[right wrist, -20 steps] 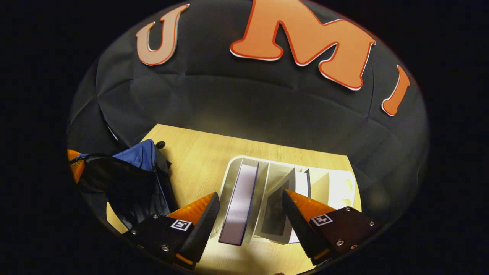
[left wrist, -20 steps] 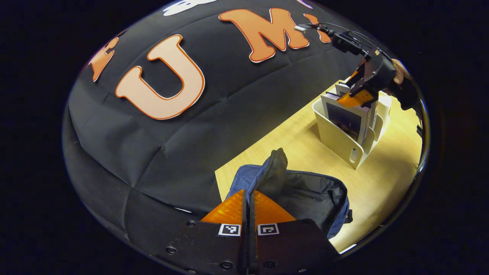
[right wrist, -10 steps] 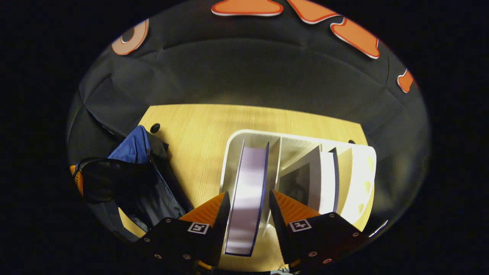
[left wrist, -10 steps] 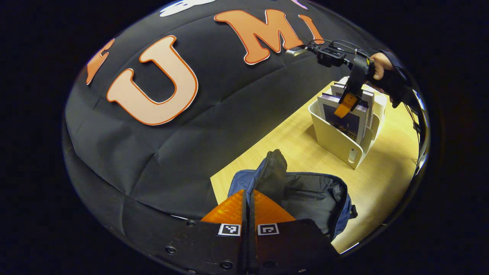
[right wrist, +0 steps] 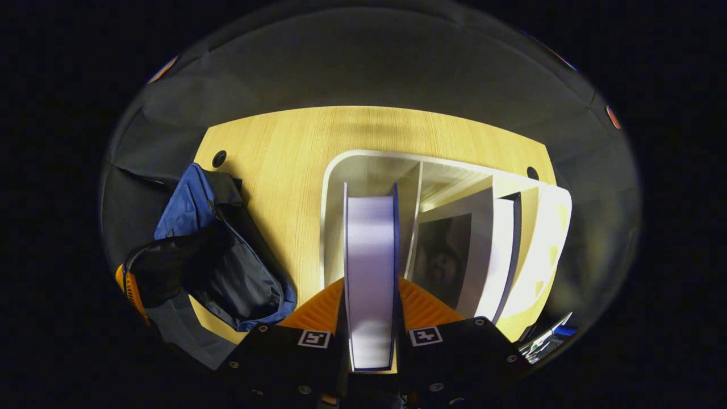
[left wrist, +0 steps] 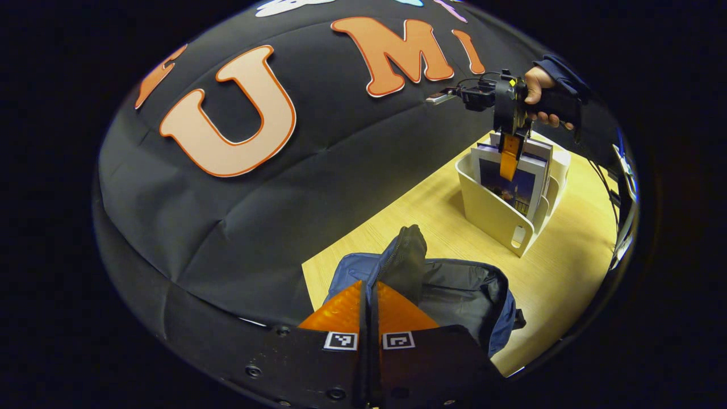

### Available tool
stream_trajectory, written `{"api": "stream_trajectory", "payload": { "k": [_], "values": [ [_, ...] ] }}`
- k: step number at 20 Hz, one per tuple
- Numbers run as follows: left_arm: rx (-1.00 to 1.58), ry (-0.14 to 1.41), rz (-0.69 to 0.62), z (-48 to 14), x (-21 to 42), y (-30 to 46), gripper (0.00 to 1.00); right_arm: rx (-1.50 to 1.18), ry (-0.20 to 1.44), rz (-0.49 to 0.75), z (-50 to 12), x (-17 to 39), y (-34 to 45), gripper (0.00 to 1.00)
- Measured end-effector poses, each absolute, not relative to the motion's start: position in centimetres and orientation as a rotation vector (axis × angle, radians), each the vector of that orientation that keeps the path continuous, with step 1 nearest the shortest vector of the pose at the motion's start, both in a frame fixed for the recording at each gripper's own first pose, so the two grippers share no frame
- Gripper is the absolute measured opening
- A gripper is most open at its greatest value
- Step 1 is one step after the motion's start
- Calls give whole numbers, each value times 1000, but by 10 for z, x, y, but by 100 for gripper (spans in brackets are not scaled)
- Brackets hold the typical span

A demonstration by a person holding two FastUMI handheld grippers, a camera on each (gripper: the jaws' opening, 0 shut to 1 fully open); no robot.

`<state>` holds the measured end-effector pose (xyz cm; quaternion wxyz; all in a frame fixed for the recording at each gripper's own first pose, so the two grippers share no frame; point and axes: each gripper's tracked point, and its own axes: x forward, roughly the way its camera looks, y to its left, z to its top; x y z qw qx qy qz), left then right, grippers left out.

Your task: Open the schoolbag, grab two books from the bookshelf and put them into the schoolbag.

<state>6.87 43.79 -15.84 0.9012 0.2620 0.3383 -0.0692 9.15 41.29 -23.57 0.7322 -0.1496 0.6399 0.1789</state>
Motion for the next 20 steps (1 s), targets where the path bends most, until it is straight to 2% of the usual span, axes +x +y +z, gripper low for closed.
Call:
{"api": "stream_trajectory", "payload": {
  "k": [6, 16, 20],
  "values": [
    [507, 693, -151, -163, 62, 437, 2, -244, 1372, 413, -206, 87, 411, 28],
    [538, 702, -191, -160, 67, 438, 2, -28, 1190, 413, -98, 82, 368, 28],
    [543, 702, -195, -160, 68, 439, 2, 75, 1146, 456, -67, 68, 363, 27]
  ]
}}
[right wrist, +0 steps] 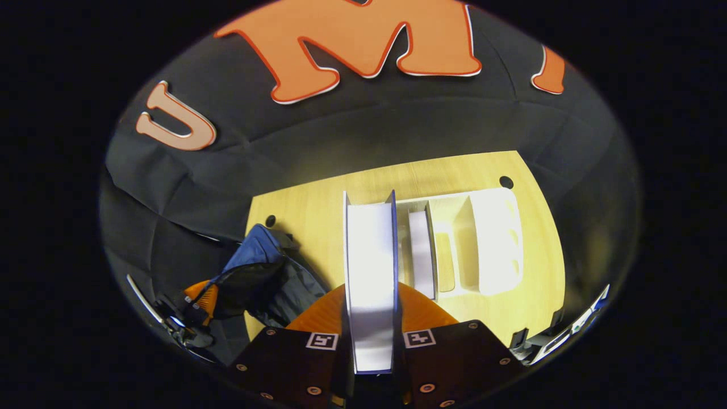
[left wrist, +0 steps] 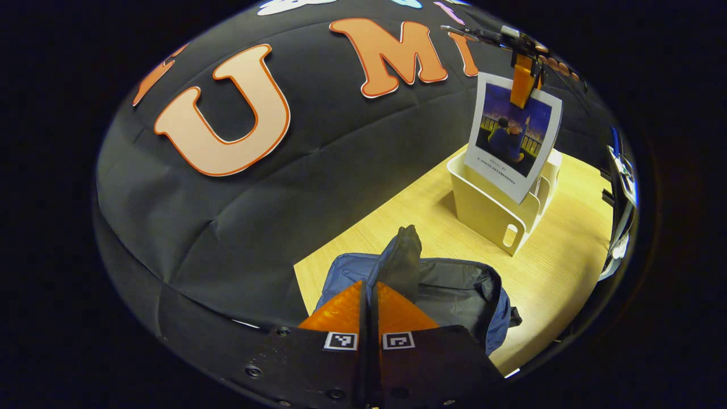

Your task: Open the schoolbag, grab two books from the bookshelf and put them into the schoolbag.

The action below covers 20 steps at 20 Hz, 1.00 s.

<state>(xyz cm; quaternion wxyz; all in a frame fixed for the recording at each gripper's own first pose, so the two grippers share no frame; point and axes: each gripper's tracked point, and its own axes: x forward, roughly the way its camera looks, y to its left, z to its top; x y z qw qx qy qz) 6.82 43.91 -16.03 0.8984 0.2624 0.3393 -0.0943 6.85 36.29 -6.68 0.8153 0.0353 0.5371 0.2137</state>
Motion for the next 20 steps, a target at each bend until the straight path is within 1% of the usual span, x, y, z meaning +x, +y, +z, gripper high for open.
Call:
{"api": "stream_trajectory", "payload": {
  "k": [3, 8, 11, 14, 16, 20],
  "values": [
    [548, 699, -185, -159, 70, 441, 2, 155, 1100, 478, -53, 63, 363, 27],
    [551, 692, -179, -156, 71, 442, 2, 289, 1108, 510, -57, 47, 362, 27],
    [549, 695, -174, -156, 71, 439, 2, 360, 1082, 555, -50, 38, 371, 26],
    [543, 701, -164, -156, 70, 438, 2, 428, 1085, 614, -53, 16, 389, 25],
    [538, 704, -160, -156, 68, 437, 2, 465, 1119, 660, -67, -1, 403, 25],
    [514, 716, -145, -159, 65, 434, 2, 517, 1218, 668, -116, -29, 432, 25]
  ]
}}
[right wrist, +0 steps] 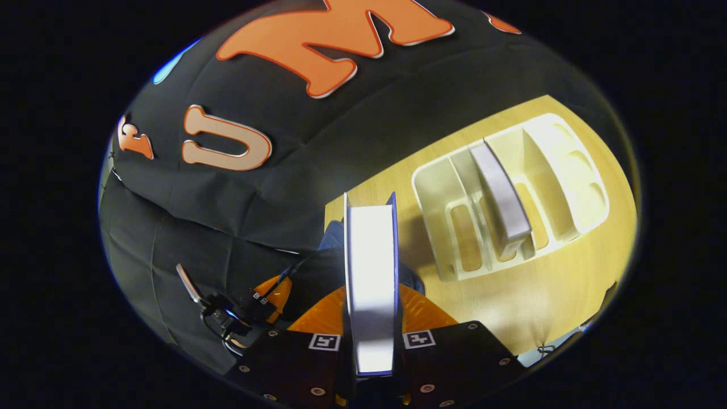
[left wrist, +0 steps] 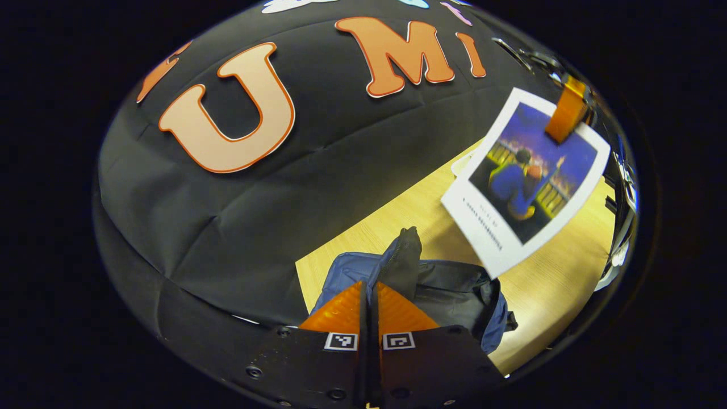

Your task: Open the schoolbag, grab two books from the bookshelf and put them into the schoolbag.

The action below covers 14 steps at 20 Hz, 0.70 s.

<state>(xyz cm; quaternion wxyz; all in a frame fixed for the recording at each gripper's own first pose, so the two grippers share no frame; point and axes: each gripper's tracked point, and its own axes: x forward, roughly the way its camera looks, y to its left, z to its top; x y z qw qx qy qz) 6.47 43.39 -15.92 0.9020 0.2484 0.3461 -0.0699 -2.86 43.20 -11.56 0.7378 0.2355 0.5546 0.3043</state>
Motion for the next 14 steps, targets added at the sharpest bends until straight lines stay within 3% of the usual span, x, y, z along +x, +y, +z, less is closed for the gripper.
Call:
{"api": "stream_trajectory", "payload": {
  "k": [14],
  "values": [
    [467, 753, -112, -162, 57, 419, 2, 601, 1355, 567, -220, -100, 549, 25]
  ]
}}
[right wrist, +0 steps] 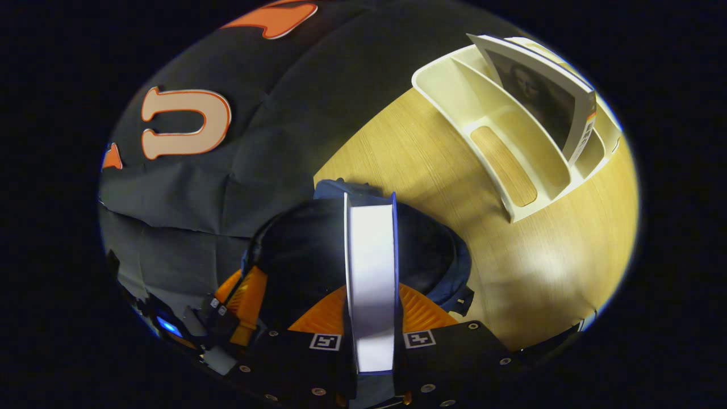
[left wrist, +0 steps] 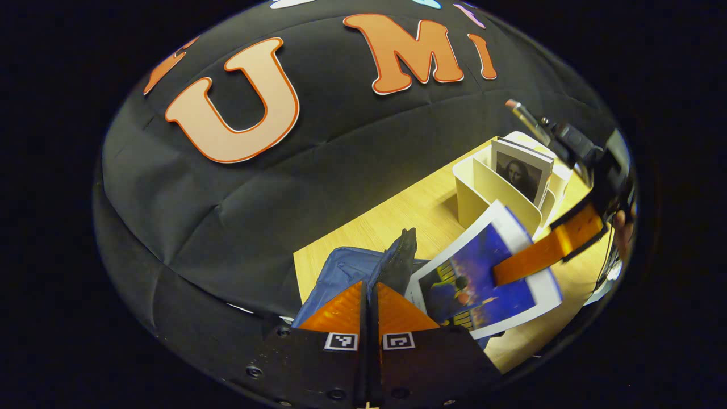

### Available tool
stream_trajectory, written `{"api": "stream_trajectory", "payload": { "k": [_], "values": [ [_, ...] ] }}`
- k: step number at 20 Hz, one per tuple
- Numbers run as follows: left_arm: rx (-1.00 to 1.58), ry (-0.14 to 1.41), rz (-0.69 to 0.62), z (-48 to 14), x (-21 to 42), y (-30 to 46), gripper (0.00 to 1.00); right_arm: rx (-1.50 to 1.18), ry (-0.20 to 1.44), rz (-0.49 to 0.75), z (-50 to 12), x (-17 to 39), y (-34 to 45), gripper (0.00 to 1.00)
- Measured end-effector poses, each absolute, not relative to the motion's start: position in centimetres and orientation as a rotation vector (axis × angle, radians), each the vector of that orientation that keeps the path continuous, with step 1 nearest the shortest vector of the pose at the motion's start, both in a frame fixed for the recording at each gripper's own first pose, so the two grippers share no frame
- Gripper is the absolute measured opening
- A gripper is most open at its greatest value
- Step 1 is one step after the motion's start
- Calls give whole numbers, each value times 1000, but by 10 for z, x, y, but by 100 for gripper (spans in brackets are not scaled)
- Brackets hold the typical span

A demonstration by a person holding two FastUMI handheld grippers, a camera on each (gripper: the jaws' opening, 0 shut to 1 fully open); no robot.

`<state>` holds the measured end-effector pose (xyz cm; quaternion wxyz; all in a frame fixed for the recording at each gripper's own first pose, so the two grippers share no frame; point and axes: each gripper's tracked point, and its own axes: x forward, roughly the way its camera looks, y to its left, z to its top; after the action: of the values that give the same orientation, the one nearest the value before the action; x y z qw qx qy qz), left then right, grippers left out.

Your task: Open the schoolbag, grab two books from the bookshelf and put them into the schoolbag.

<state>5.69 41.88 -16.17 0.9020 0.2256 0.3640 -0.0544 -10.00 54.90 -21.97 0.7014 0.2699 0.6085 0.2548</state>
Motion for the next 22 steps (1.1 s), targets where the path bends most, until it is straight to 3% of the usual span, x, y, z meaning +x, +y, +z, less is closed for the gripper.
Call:
{"api": "stream_trajectory", "payload": {
  "k": [14, 15, 16, 17, 19, 20, 21, 22],
  "values": [
    [387, 731, -215, -169, 40, 383, 2, 829, 1235, 625, -258, -105, 610, 25],
    [386, 730, -220, -170, 39, 381, 2, 851, 1236, 625, -260, -107, 614, 26],
    [387, 736, -225, -170, 40, 379, 2, 874, 1235, 618, -261, -107, 617, 38],
    [391, 734, -223, -170, 39, 379, 2, 875, 1241, 620, -263, -108, 620, 29],
    [394, 739, -209, -171, 41, 384, 2, 831, 1301, 607, -271, -119, 619, 32],
    [394, 748, -204, -171, 40, 385, 2, 797, 1359, 605, -270, -126, 617, 23],
    [394, 745, -196, -172, 41, 387, 2, 793, 1366, 635, -263, -132, 619, 63],
    [398, 741, -194, -171, 44, 387, 2, 732, 1358, 620, -266, -132, 618, 70]
  ]
}}
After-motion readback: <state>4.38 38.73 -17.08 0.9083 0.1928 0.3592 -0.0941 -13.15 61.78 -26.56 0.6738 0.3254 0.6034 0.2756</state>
